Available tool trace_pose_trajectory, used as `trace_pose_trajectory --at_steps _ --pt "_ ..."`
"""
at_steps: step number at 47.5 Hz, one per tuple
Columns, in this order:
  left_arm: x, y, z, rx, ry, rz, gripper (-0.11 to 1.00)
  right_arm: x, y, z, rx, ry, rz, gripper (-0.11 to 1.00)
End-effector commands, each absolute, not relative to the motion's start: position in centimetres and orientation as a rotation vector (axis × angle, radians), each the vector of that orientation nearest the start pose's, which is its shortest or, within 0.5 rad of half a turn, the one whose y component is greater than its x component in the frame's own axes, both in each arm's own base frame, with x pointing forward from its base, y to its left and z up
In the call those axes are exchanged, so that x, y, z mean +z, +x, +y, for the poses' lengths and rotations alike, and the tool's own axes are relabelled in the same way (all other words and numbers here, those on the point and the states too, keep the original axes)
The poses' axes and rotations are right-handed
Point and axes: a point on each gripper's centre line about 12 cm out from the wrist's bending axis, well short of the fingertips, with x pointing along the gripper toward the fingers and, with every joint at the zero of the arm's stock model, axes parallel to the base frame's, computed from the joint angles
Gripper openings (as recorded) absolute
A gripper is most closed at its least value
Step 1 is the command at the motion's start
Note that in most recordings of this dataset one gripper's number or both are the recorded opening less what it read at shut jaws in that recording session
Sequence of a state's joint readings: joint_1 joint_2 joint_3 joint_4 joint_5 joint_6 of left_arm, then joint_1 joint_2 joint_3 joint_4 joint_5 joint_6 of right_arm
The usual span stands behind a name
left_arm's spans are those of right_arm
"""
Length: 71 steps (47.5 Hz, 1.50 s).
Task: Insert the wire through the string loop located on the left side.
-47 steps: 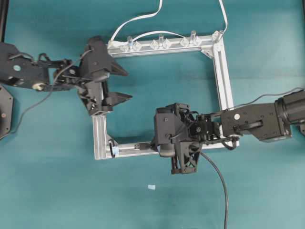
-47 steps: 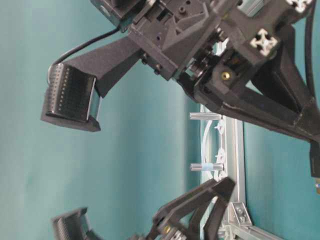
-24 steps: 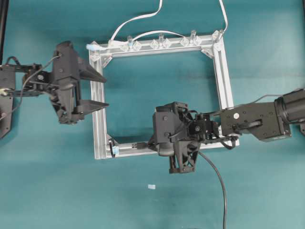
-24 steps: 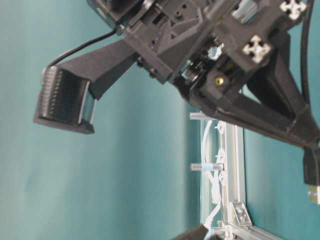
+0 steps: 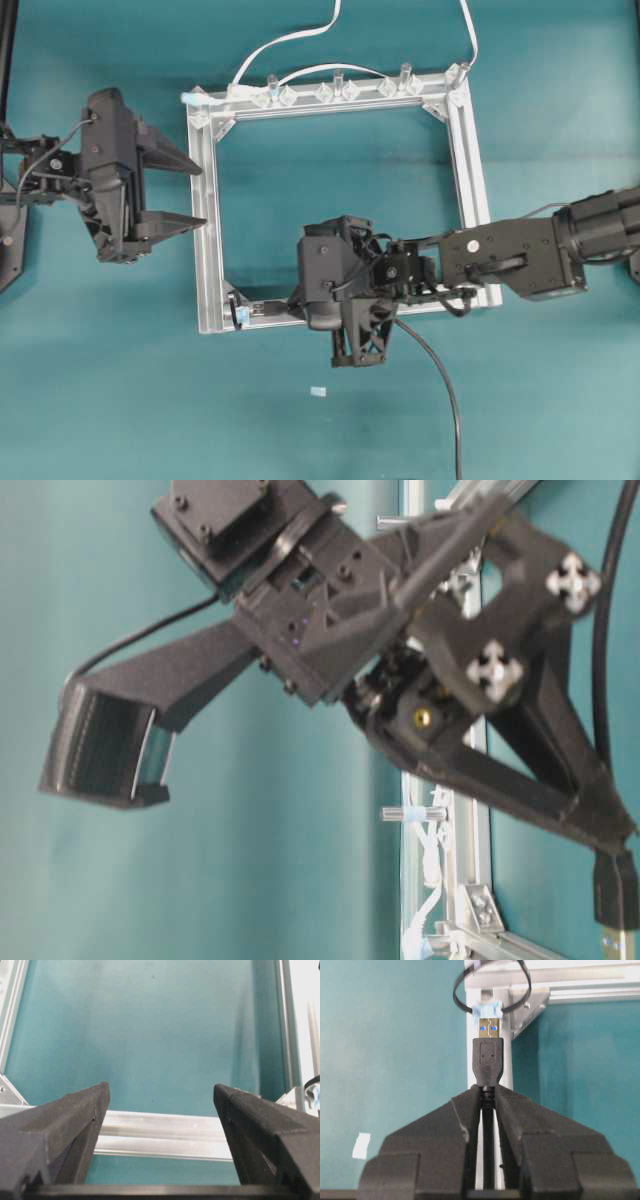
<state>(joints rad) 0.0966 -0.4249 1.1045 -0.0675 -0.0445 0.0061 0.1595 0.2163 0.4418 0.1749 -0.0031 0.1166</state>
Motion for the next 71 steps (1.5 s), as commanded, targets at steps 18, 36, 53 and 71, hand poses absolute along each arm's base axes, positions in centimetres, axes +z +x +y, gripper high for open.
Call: trace_pose_trajectory --at_steps 18,36,53,71 --pt "17.4 23.8 2.2 0.106 -0.083 0.614 0.85 16.6 47.6 7.4 0.063 0.232 0.608 0.14" --pt "17.6 21.5 1.8 0.097 -0.084 0.626 0.85 16.7 49.6 6.9 0.051 0.239 0.583 0.14" --pt "17.7 20.0 1.3 0.078 -0.081 0.625 0.85 16.6 50.7 6.6 0.045 0.242 0.573 0.14" --pt "17.9 19.9 1.2 0.074 -0.081 0.625 0.85 16.2 50.7 6.7 0.045 0.241 0.590 0.14"
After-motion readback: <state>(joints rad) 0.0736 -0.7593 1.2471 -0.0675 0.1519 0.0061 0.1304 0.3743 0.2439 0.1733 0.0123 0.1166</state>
